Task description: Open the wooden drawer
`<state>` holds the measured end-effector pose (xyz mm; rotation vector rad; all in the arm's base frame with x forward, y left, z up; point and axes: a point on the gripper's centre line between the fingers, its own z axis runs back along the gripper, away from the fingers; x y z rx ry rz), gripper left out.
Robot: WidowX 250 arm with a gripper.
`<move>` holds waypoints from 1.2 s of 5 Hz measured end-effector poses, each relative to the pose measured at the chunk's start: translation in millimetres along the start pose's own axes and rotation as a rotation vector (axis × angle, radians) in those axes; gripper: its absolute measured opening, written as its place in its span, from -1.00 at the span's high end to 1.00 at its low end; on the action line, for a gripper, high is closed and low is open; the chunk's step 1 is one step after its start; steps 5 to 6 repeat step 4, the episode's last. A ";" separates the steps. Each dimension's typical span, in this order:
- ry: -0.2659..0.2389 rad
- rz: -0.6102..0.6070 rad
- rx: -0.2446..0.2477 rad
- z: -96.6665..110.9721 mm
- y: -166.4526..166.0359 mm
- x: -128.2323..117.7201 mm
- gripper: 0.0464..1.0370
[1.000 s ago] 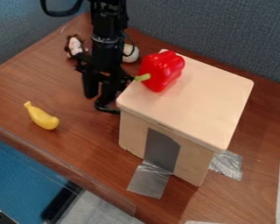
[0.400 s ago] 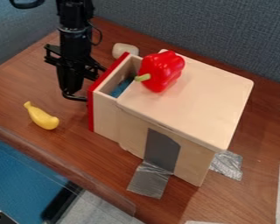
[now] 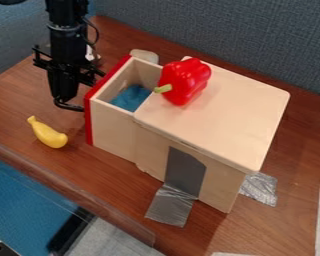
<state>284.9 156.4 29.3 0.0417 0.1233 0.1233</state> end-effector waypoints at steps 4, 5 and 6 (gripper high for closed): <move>-0.103 -0.031 0.081 57.4 10.7 0.9 -0.81; -0.103 -0.031 0.081 57.4 10.7 0.9 -0.81; -0.103 -0.031 0.081 57.4 10.7 0.9 -0.81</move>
